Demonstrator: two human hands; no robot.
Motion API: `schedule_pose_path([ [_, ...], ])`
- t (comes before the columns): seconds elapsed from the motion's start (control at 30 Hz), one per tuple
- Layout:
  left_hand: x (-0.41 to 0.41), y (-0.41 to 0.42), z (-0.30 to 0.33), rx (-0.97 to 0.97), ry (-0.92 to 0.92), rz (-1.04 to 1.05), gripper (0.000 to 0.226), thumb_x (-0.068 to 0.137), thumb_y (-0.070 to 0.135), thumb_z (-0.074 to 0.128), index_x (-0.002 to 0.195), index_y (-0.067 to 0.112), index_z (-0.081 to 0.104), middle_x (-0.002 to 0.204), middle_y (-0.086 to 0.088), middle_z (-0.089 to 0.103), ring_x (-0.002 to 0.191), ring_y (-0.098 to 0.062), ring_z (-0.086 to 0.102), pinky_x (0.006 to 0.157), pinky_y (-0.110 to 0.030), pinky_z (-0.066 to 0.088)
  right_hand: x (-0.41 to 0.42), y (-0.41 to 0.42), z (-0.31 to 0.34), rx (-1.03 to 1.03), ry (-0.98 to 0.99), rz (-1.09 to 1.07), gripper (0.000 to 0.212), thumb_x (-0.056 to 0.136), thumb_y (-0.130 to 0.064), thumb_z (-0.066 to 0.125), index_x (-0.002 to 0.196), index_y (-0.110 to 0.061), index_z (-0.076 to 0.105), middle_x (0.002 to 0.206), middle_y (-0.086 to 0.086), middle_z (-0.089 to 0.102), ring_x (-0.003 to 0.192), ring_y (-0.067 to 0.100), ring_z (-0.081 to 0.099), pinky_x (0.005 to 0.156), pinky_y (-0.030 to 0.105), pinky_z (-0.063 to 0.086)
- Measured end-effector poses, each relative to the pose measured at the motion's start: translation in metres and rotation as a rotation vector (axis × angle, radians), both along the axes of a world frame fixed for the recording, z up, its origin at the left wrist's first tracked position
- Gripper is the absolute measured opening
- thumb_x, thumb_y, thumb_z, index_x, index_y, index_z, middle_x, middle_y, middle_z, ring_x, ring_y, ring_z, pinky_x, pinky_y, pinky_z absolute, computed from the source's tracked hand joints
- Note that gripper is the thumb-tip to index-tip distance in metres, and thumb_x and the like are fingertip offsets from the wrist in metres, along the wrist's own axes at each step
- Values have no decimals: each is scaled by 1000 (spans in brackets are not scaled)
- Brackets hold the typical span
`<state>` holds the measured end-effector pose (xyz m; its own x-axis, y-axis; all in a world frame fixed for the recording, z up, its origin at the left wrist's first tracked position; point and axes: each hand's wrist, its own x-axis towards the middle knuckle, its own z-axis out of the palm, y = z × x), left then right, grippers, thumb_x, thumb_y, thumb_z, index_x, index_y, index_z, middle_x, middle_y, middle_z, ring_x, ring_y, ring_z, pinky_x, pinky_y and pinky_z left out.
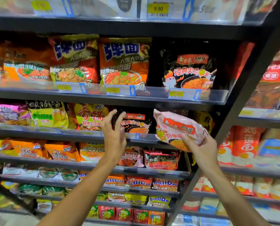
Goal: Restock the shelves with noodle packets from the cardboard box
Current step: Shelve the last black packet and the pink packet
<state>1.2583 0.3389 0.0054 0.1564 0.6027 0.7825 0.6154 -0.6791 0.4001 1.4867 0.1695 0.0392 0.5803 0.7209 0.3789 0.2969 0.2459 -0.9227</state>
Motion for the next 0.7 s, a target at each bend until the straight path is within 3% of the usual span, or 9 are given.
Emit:
schedule_pose_path([
  [0.07, 0, -2, -10, 4, 74, -60, 52, 89, -6, 59, 134, 20, 60, 146, -11, 38, 130, -33, 35, 109, -25, 29, -4, 3, 1, 38, -56, -20, 30, 84, -12, 78, 104, -32, 68, 99, -20, 74, 97, 2, 70, 79, 17, 56],
  [0.13, -1, 0, -16, -11, 216, -103, 46, 93, 4, 58, 135, 22, 59, 148, -9, 40, 134, -34, 35, 112, -41, 32, -3, 7, 3, 59, -114, -37, 30, 84, -11, 78, 109, -25, 68, 101, -23, 73, 99, -1, 68, 82, 15, 54],
  [0.23, 1, 2, -18, -93, 416, -27, 44, 102, 33, 42, 144, 23, 49, 151, -8, 38, 144, -36, 27, 120, -56, 12, 3, 16, 12, 72, -200, -25, 37, 83, -5, 78, 116, -18, 65, 102, -31, 70, 100, -7, 65, 82, 7, 47],
  [0.33, 2, 1, -17, -190, 441, -80, 51, 103, 44, 32, 150, 25, 40, 158, -10, 30, 150, -33, 10, 122, -51, 10, 12, 26, 18, 63, -197, 75, 37, 83, -2, 76, 117, -14, 65, 101, -25, 72, 98, -5, 66, 81, 8, 48],
  [0.47, 5, -3, -15, -224, 464, -170, 48, 103, 41, 40, 150, 30, 35, 162, -9, 15, 152, -27, -2, 120, -49, 20, 23, 47, 22, -98, -199, 173, 29, 88, -12, 75, 115, -11, 67, 98, -14, 74, 93, 0, 68, 79, 13, 50],
  [0.53, 9, -6, -12, -213, 464, -209, 48, 103, 40, 42, 149, 30, 35, 161, -5, 16, 151, -25, 1, 119, -47, 21, 31, 59, 18, -248, -207, 174, 17, 92, -24, 71, 86, -8, 66, 71, -12, 63, 64, 0, 58, 64, 18, 45],
  [0.6, 12, -8, -8, -201, 451, -265, 49, 103, 39, 42, 150, 30, 33, 160, -1, 17, 150, -21, 3, 119, -44, 21, 39, 70, 10, -386, -207, 84, 38, 94, -30, 69, 64, -15, 51, 50, -15, 49, 48, -2, 44, 56, 21, 35],
  [0.63, 13, -9, -7, -181, 449, -285, 50, 103, 39, 43, 151, 30, 32, 160, 0, 17, 150, -21, 4, 119, -43, 20, 41, 74, 7, -447, -222, -4, 38, 92, -35, 70, 66, -16, 50, 52, -15, 50, 51, -1, 46, 58, 24, 36],
  [0.7, 16, -11, -6, -140, 467, -300, 51, 103, 39, 42, 152, 32, 30, 160, 1, 19, 150, -24, 6, 119, -45, 17, 42, 77, 0, -558, -288, -160, 42, 86, -47, 73, 81, -10, 53, 78, -3, 57, 72, 11, 52, 68, 29, 38],
])
